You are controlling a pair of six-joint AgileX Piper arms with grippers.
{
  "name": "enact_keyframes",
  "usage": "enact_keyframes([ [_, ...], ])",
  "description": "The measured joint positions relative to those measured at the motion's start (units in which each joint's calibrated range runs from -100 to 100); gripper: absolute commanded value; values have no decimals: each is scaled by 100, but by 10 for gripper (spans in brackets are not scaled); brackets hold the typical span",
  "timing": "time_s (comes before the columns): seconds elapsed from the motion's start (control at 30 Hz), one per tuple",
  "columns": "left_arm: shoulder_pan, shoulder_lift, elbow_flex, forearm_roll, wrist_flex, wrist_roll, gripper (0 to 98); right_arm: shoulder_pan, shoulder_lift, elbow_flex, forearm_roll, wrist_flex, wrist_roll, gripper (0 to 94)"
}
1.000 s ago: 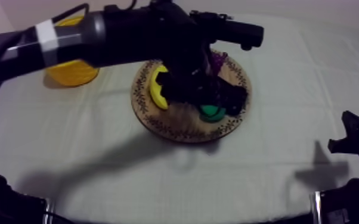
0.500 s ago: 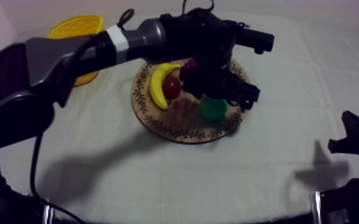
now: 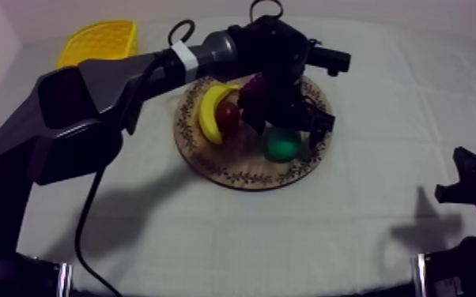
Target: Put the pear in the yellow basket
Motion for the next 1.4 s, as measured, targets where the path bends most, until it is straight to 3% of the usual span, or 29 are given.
enact_keyframes([
  [0.17, -13, 176, -155, 91, 147, -165, 676, 0, 0, 0, 0, 0, 0, 3],
  [0.3, 19, 198, -184, 102, 187, -317, 416, 0, 0, 0, 0, 0, 0, 3],
  [0.37, 34, 206, -184, 114, 187, -402, 350, 0, 0, 0, 0, 0, 0, 3],
  [0.6, 3, 125, 15, 138, 99, -406, 385, 0, 0, 0, 0, 0, 0, 3],
  [0.93, -303, -928, 555, 8, -330, -417, 419, 0, 0, 0, 0, 0, 0, 3],
  [1.4, -1675, -2998, 373, -221, -174, -603, 466, 0, 0, 0, 0, 0, -4, 3],
])
